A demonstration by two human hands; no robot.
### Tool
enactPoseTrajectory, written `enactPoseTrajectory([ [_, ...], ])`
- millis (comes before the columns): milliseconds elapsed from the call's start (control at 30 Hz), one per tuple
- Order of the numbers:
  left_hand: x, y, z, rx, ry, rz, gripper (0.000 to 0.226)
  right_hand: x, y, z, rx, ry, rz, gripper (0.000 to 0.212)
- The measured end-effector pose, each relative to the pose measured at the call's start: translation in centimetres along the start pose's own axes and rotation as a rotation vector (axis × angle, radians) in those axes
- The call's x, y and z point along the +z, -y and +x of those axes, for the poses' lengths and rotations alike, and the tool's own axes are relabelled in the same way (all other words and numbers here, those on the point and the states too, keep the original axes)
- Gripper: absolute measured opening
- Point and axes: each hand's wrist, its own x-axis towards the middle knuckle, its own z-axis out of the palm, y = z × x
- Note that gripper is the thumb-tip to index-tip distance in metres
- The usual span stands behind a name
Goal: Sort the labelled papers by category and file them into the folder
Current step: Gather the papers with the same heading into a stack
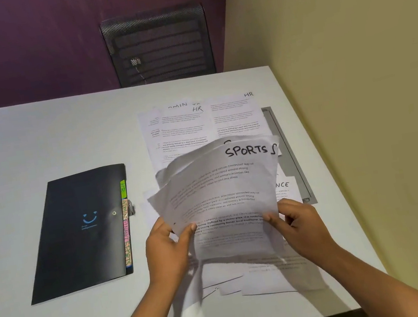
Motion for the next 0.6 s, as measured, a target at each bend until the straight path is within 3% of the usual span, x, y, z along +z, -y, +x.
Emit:
enactPoseTrajectory([
  [167, 0.6, 1.6, -0.2, -0.026, 0.049, 0.047, 0.022, 0.6, 0.0, -0.5, 0.024, 0.059, -0.007, 0.007],
  [267, 0.5, 1.6, -0.7, 0.01, 0.074, 0.025, 0.01, 1.4, -0.3, -1.0, 0.193, 0.098, -0.036, 0.014],
  [333, 0.4, 2.1, -1.0, 0.011, 0.116, 0.001, 0.033, 1.8, -0.5, -1.2, 0.289, 0.134, -0.02, 0.018],
  [400, 0.3, 2.6, -1.0, -0.012, 0.115, -0.004, 0.038, 2.0, -0.8, -1.4, 0.304, 0.149, -0.013, 0.019],
  [500, 0.2, 2.7, -1.1, -0.065, 0.132, -0.006, 0.02, 1.9, -0.4, -1.5, 0.311, 0.154, -0.011, 0.015],
  [533, 0.1, 2.6, -1.3, -0.063, 0.108, -0.018, 0.028, 1.8, -0.2, -1.6, 0.292, 0.146, -0.004, 0.01],
  [600, -0.2, 2.3, -1.5, 0.005, 0.037, -0.045, 0.037, 1.6, 0.1, -1.6, 0.212, 0.112, -0.002, 0.023],
])
